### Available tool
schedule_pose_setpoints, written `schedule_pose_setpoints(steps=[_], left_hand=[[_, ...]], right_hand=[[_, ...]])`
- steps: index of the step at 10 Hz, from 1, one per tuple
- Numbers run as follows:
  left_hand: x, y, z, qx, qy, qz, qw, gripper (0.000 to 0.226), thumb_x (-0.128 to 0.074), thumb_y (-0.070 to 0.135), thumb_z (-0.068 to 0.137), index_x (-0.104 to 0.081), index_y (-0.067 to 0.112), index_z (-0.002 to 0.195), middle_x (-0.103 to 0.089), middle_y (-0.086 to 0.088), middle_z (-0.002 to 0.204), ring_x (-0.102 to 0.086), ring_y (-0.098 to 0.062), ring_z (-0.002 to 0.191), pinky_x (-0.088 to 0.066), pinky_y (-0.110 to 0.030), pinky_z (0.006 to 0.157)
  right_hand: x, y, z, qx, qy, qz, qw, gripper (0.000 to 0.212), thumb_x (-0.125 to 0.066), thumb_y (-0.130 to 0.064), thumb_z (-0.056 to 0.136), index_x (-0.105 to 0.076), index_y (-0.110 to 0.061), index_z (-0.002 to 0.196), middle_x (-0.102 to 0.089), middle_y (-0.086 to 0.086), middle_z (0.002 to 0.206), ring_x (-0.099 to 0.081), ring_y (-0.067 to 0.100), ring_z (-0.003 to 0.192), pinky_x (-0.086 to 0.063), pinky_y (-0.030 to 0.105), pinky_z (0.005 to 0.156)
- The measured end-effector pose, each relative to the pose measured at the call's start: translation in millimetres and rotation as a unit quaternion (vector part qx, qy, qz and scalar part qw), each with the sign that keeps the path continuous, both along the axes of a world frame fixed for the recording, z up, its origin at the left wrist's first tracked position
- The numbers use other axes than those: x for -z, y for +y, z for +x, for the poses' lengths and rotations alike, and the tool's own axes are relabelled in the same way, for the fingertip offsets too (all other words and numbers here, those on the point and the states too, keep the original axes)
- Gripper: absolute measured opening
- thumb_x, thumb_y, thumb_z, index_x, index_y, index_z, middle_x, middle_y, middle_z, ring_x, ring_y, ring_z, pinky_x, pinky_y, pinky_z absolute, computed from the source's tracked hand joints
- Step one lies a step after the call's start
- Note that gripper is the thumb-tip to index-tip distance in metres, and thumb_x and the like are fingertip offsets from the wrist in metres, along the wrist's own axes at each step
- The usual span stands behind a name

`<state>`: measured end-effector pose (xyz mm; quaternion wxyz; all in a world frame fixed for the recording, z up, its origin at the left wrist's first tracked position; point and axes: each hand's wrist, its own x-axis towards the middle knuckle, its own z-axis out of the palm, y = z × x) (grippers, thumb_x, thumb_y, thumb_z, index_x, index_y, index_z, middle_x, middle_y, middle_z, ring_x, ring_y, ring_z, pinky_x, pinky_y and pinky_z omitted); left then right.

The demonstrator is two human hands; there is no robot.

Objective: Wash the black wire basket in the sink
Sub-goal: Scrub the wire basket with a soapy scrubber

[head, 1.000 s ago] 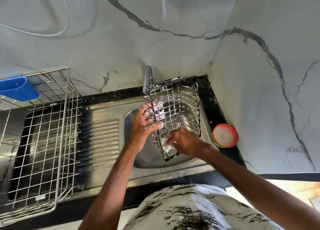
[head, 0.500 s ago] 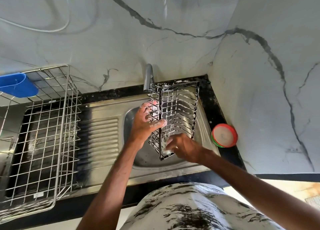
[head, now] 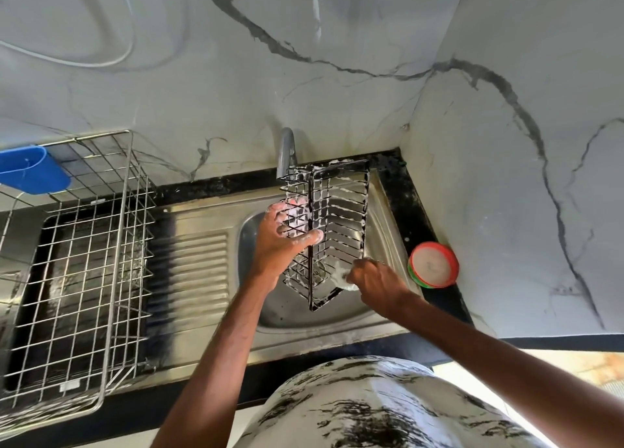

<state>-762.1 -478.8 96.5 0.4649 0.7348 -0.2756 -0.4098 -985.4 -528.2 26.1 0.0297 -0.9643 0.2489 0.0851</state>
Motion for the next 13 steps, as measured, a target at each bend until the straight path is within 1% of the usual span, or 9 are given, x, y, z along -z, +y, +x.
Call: schedule_pose_setpoints(steps=[1,2,4,5,6,8,11,12,13], left_hand=[[-3,-2,5,0.006,-0.005,0.009,1.000,0.113,-0.098,0.037,0.058,-0.042,0.014,0.154,-0.045,-0.019,0.156,-0.047,-0.028,0.140,-0.044,-0.043,0.116],[-6,-4,8,0.008,-0.003,0.014,1.000,0.108,-0.094,0.045,0.061,-0.045,0.015,0.152,-0.048,-0.017,0.155,-0.053,-0.025,0.137,-0.055,-0.038,0.104],[-8,-8,5,-0.009,-0.063,0.046,0.997,0.120,-0.091,0.071,0.049,-0.049,0.019,0.149,-0.059,-0.007,0.147,-0.064,-0.015,0.119,-0.049,-0.020,0.087],[-12,-9,1,-0.039,-0.116,0.084,0.989,0.127,-0.079,0.092,0.035,-0.058,0.022,0.139,-0.072,0.001,0.118,-0.065,-0.003,0.086,-0.059,-0.029,0.076],[-15,-9,3,-0.061,-0.124,0.102,0.985,0.117,-0.079,0.093,0.038,-0.065,0.020,0.129,-0.068,0.008,0.080,-0.069,-0.012,0.077,-0.065,-0.045,0.083],[-21,-9,-5,-0.030,-0.042,0.099,0.994,0.060,-0.096,0.061,0.055,-0.057,0.031,0.089,-0.054,0.014,0.073,-0.057,-0.003,0.068,-0.064,-0.040,0.079],[-18,-9,6,-0.056,-0.002,0.086,0.995,0.071,-0.097,0.055,0.057,-0.072,0.006,0.103,-0.064,-0.004,0.091,-0.059,-0.017,0.082,-0.064,-0.034,0.059],[-18,-10,6,-0.058,0.008,0.084,0.995,0.078,-0.097,0.053,0.059,-0.072,0.002,0.112,-0.065,-0.006,0.093,-0.060,-0.016,0.080,-0.064,-0.033,0.060],[-18,-11,8,-0.067,0.015,0.083,0.994,0.062,-0.096,0.055,0.060,-0.075,0.009,0.096,-0.072,-0.013,0.092,-0.063,-0.015,0.077,-0.066,-0.039,0.065]], right_hand=[[-5,-4,-5,0.020,-0.136,-0.071,0.988,0.050,-0.030,-0.014,0.103,-0.076,-0.022,0.086,-0.072,0.003,0.091,-0.072,0.018,0.078,-0.051,0.022,0.064],[-28,-15,15,0.123,-0.051,0.079,0.988,0.031,-0.044,-0.014,0.101,-0.073,-0.022,0.112,-0.065,0.007,0.117,-0.064,0.031,0.103,-0.050,0.034,0.079],[-20,-36,18,0.061,-0.077,0.046,0.994,0.039,-0.036,-0.031,0.102,-0.072,-0.020,0.111,-0.060,0.007,0.129,-0.059,0.014,0.097,-0.036,0.005,0.070],[-24,-47,20,0.044,-0.076,0.008,0.996,0.031,-0.041,-0.023,0.104,-0.072,-0.019,0.109,-0.061,0.007,0.123,-0.063,0.023,0.102,-0.047,0.016,0.071],[-46,-68,32,0.070,-0.129,-0.020,0.989,0.047,-0.028,-0.032,0.106,-0.071,-0.016,0.110,-0.053,0.002,0.117,-0.056,0.012,0.090,-0.038,0.006,0.056],[-75,-104,54,0.066,-0.171,-0.098,0.978,0.016,-0.077,-0.004,0.081,-0.077,-0.016,0.092,-0.064,0.011,0.112,-0.066,0.029,0.098,-0.062,0.038,0.068],[-54,-98,34,-0.021,0.078,-0.169,0.982,0.045,-0.072,-0.021,0.079,-0.070,-0.020,0.123,-0.068,0.004,0.129,-0.059,0.021,0.127,-0.029,0.040,0.115],[-28,-73,23,-0.084,0.041,-0.148,0.985,0.049,-0.035,-0.024,0.095,-0.066,-0.010,0.131,-0.058,0.014,0.142,-0.052,0.034,0.134,-0.040,0.045,0.112],[-7,-40,12,-0.095,-0.005,-0.056,0.994,0.041,-0.044,-0.020,0.085,-0.080,-0.015,0.103,-0.074,0.011,0.114,-0.071,0.032,0.105,-0.062,0.042,0.082]])
